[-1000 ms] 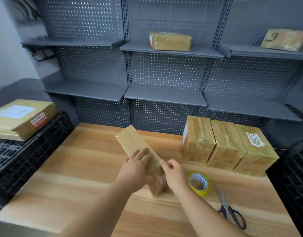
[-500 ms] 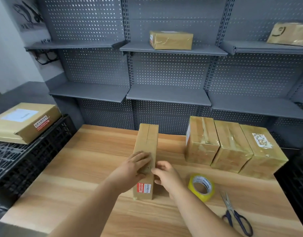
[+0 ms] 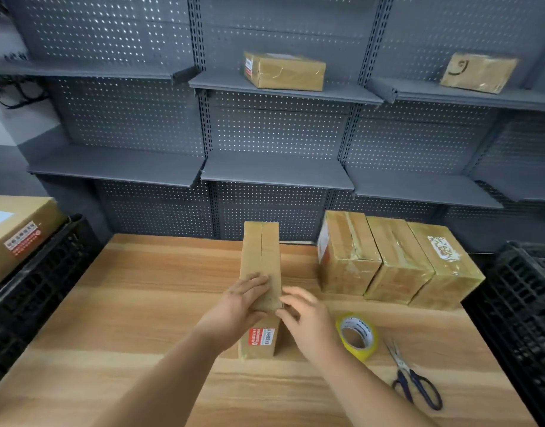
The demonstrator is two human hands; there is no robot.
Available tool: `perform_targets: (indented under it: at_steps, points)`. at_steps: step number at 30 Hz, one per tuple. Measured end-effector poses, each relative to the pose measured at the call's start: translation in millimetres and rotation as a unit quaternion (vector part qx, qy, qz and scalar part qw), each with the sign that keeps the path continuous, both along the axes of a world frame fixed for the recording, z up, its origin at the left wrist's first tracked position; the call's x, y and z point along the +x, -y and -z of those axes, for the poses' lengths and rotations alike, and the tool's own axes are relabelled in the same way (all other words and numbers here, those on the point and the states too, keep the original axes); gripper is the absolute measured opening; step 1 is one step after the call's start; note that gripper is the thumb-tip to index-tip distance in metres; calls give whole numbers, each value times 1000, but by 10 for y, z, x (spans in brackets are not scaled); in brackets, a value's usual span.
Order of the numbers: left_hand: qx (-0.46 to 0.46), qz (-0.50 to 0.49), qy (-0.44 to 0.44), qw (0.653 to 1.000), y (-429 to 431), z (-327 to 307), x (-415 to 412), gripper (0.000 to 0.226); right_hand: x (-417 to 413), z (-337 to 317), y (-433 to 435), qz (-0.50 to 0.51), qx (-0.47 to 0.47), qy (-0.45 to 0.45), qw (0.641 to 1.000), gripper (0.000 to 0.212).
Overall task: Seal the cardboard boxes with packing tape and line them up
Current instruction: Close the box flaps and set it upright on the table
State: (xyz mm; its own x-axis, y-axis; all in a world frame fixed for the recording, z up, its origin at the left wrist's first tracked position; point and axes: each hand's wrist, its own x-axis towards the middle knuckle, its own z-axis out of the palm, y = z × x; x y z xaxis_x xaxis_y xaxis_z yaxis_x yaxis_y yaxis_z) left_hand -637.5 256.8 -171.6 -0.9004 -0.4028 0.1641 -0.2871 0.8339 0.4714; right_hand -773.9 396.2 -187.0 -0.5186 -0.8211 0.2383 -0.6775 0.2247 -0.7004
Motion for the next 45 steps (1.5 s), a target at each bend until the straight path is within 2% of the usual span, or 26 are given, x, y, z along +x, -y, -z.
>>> perform_targets:
  at_steps: [4,7,9,12,15,19,20,22,24,26,28,34,37,39,42,43,44,45]
  points:
    - [-17,18,10,1000,94,33,18,62,74,126,38,-6,-47,-162,986,15]
    - [-15,27,18,999,116,45,2,62,79,101,52,-10,-39,-234,971,16]
    - [-18,29,24,999,125,53,-6,62,90,90,62,-3,-18,-229,973,14]
    - [-25,28,21,999,149,49,6,62,79,54,74,4,-7,-143,990,11]
    - [-32,32,22,999,168,52,8,61,89,40,87,7,-22,-181,983,6]
    - [-37,33,26,998,128,57,-23,60,151,110,68,11,2,-237,971,5]
    - [-37,32,25,998,120,51,-24,60,150,105,67,13,4,-216,976,5]
    - [-36,34,27,998,119,33,4,61,160,21,63,38,-12,-78,996,6]
    - [-36,46,18,998,132,13,41,55,192,18,53,98,-38,61,993,18]
    - [-44,53,13,998,131,-31,85,45,262,56,72,132,-58,115,983,23]
    - [-50,51,10,997,132,-23,103,49,349,121,97,136,-82,127,979,22]
    - [-52,30,33,998,113,10,54,57,532,143,154,142,-80,-34,986,20]
    - [-55,23,50,997,81,-15,42,71,526,160,114,119,-34,-72,990,24]
    - [-47,20,54,997,41,-37,29,73,451,119,73,109,-9,-17,994,27]
    - [-8,-6,55,998,20,-59,14,51,275,-51,32,116,-24,147,982,32]
    - [14,-23,67,997,19,-78,13,56,215,-99,33,104,-25,174,979,39]
    - [29,-35,74,996,21,-88,12,62,167,-132,40,83,-7,167,982,46]
    - [37,-40,81,995,29,-93,2,65,129,-140,54,55,22,120,991,47]
